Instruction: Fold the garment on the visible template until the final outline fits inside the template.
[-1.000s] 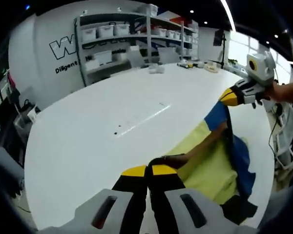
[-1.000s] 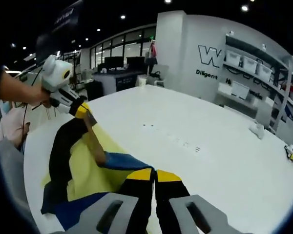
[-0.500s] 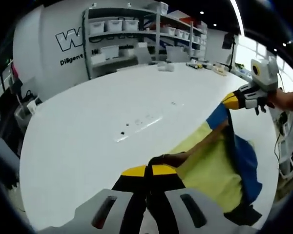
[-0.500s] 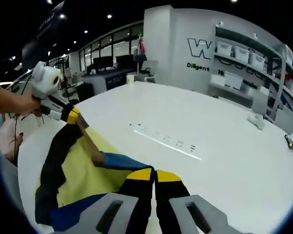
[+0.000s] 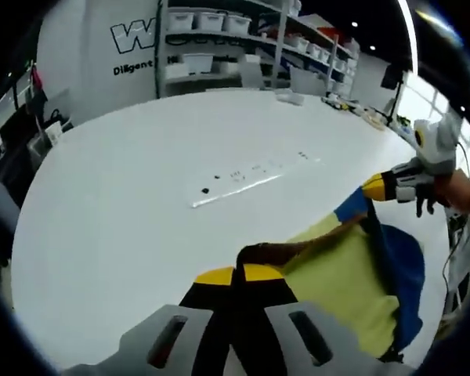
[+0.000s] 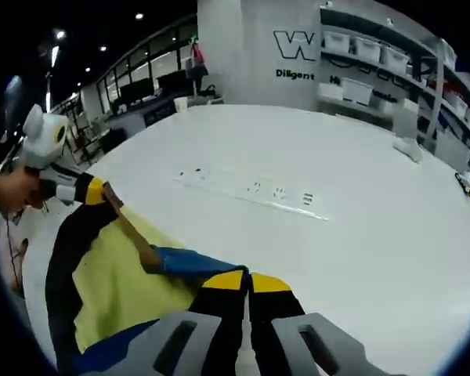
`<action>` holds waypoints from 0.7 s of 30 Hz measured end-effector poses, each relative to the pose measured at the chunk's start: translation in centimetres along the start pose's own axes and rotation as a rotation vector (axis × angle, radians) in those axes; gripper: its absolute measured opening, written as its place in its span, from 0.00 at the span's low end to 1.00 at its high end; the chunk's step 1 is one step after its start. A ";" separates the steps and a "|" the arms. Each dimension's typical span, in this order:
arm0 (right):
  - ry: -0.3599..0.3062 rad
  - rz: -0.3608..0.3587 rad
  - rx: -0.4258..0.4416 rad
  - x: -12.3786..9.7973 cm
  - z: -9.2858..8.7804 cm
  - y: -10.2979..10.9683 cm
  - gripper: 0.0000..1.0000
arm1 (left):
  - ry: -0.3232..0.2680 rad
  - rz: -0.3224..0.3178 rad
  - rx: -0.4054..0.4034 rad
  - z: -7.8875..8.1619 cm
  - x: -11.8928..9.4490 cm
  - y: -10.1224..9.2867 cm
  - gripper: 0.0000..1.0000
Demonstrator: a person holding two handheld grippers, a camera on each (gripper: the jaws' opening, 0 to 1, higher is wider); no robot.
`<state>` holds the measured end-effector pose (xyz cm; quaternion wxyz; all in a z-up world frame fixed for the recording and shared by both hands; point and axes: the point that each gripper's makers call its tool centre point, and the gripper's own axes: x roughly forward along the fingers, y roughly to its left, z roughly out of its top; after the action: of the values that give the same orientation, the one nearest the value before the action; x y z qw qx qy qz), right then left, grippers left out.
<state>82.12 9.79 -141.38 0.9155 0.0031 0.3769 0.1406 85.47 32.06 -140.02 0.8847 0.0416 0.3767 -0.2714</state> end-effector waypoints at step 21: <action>-0.020 0.011 -0.282 1.3 0.0 1.9 0.28 | -0.047 0.130 -0.002 0.1 0.8 1.6 0.27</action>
<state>82.51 11.94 -142.07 0.9098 -0.1219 0.3443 0.1971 86.76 33.07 -140.70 0.9091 0.0586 0.3525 -0.2141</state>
